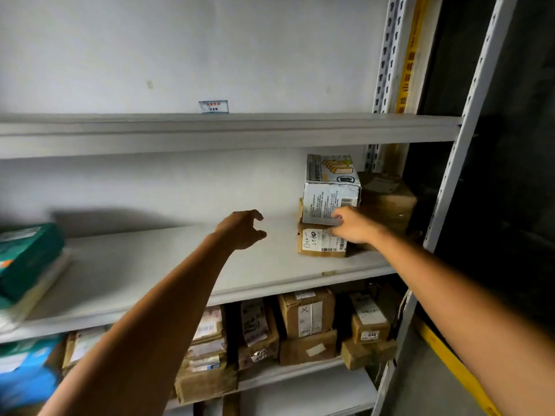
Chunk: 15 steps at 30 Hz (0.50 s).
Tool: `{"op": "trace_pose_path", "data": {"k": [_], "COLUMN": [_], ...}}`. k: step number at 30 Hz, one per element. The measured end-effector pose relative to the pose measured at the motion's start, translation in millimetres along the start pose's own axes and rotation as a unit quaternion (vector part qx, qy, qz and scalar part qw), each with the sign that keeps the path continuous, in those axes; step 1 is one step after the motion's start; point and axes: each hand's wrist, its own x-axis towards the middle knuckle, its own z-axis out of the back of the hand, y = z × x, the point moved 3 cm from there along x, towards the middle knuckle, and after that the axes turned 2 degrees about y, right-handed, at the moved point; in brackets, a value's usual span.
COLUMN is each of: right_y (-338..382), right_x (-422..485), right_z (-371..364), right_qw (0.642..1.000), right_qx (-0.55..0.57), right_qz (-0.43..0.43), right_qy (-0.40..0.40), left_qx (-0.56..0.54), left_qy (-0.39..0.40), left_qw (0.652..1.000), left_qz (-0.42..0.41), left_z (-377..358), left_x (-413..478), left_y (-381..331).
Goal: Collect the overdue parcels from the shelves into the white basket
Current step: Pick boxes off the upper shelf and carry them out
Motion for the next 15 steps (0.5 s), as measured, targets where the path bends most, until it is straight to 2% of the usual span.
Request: {"op": "trace_pose_path", "data": {"k": [5,15], "right_y": [71,273], "right_x": [-11,-47], "right_z": [-34,-161], "right_qw": [0.995,0.981], "right_qx": [-0.096,-0.100], "right_qz": [0.036,0.155], "right_qy": [0.012,0.067], "left_qx": [0.024,0.115], "left_qy": [-0.021,-0.071], "left_qw": [0.998,0.974], "left_qz": [0.058,0.181], "left_z": [41,142], "left_x": [-56,-222], "left_y": [79,269]}}
